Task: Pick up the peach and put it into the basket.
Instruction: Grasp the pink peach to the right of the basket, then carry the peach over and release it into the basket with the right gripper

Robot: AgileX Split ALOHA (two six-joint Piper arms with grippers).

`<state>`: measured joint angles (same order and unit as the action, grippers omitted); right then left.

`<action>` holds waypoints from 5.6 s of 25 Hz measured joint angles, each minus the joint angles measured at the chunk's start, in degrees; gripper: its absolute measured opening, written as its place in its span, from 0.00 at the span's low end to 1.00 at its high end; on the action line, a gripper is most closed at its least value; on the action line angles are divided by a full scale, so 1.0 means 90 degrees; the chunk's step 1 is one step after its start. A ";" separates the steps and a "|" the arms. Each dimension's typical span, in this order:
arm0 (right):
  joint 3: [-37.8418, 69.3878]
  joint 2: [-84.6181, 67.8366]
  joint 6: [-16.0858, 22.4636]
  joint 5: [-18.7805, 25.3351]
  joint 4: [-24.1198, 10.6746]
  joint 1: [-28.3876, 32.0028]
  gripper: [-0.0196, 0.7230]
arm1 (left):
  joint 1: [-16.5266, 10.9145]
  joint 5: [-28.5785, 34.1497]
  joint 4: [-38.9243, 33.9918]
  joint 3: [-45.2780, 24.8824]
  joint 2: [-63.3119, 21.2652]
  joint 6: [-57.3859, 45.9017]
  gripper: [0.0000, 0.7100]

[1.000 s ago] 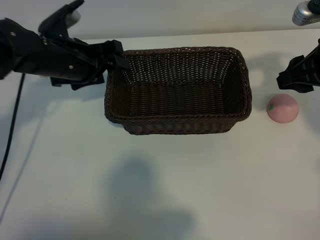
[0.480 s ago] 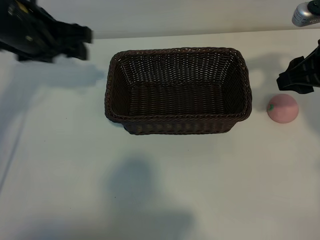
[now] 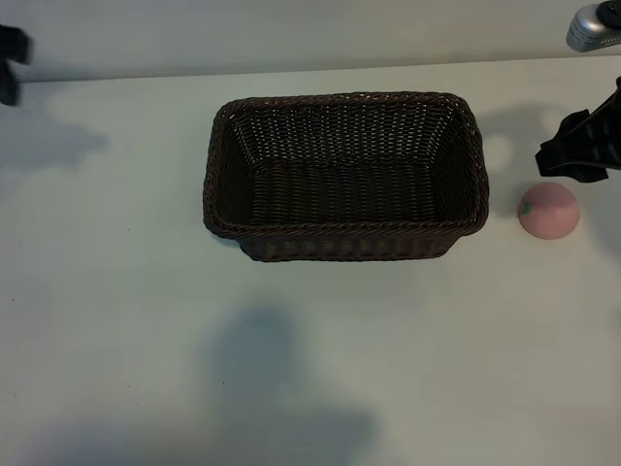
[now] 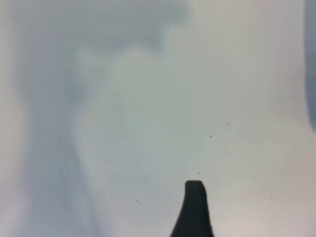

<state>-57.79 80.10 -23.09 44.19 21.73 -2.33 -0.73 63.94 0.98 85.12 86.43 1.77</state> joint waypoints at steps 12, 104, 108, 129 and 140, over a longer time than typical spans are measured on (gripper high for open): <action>0.0000 0.0000 0.0000 0.0040 0.0013 0.0000 0.76 | -0.0961 0.0335 0.1059 0.0003 -0.2449 0.1006 0.84; -0.0072 0.3134 0.2314 -0.2293 -0.2574 0.0000 0.09 | -0.0161 -0.0138 0.0314 -0.6275 -0.9664 0.0307 0.83; -0.0174 0.2741 0.2325 -0.1870 -0.2576 -0.0003 0.09 | -0.0161 -0.0143 0.0314 -0.6275 -0.9664 0.0307 0.83; -0.1803 0.1500 0.2036 -0.0057 -0.2145 -0.0947 0.09 | -0.0161 -0.0143 0.0314 -0.6275 -0.9664 0.0307 0.83; -0.2783 0.2369 0.2018 -0.0140 -0.1912 -0.2732 0.09 | -0.0161 -0.0143 0.0314 -0.6275 -0.9664 0.0307 0.83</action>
<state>-82.83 101.42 -4.93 42.93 4.52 -26.92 -2.18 62.64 3.80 28.65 -0.55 4.53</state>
